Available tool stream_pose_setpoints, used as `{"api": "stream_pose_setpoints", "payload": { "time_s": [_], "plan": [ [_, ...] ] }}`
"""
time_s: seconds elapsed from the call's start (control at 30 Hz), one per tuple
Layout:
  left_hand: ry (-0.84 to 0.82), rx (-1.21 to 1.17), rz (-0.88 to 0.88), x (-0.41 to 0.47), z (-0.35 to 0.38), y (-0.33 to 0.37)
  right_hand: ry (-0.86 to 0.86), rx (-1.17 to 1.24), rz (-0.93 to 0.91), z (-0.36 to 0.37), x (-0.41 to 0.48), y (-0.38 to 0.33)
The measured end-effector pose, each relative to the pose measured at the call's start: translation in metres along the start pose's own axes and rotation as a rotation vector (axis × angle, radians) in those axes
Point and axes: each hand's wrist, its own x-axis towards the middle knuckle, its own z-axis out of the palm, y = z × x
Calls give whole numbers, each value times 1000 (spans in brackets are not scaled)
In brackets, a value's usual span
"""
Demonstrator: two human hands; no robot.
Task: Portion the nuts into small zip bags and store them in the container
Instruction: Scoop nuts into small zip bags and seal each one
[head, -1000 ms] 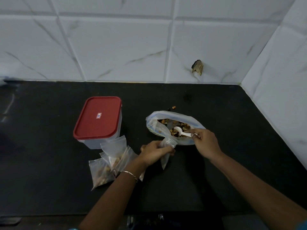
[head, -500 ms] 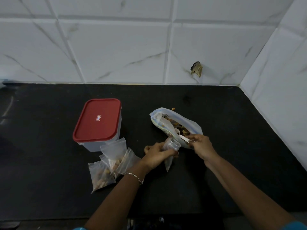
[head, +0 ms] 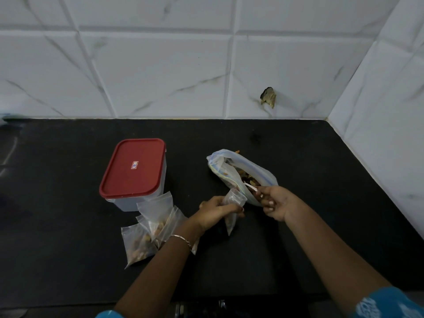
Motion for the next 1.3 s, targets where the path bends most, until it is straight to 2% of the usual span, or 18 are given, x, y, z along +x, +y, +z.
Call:
{"api": "stream_pose_setpoints", "payload": {
  "time_s": [0.13, 0.27, 0.5, 0.67, 1.0, 1.13, 1.3],
  "plan": [
    [-33, -58, 47, -13, 1, 0, -50, 62, 5, -1, 3, 1],
    [17, -95, 74, -23, 3, 0, -95, 12, -59, -7, 5, 1],
    [342, -150, 200, -29, 11, -6, -60, -176, -157, -11, -4, -14],
    [469, 5, 300, -26, 11, -2, -73, -165, -188, -16, -17, -19],
    [539, 214, 271, -13, 13, 16, -152, -114, -241, -21, -55, -26],
    [548, 237, 273, -14, 14, 22, -150, -262, -277, -16, -65, -26],
    [539, 227, 292, -9, 12, 21, -32, -516, -419, -2, -76, -16]
  ]
}}
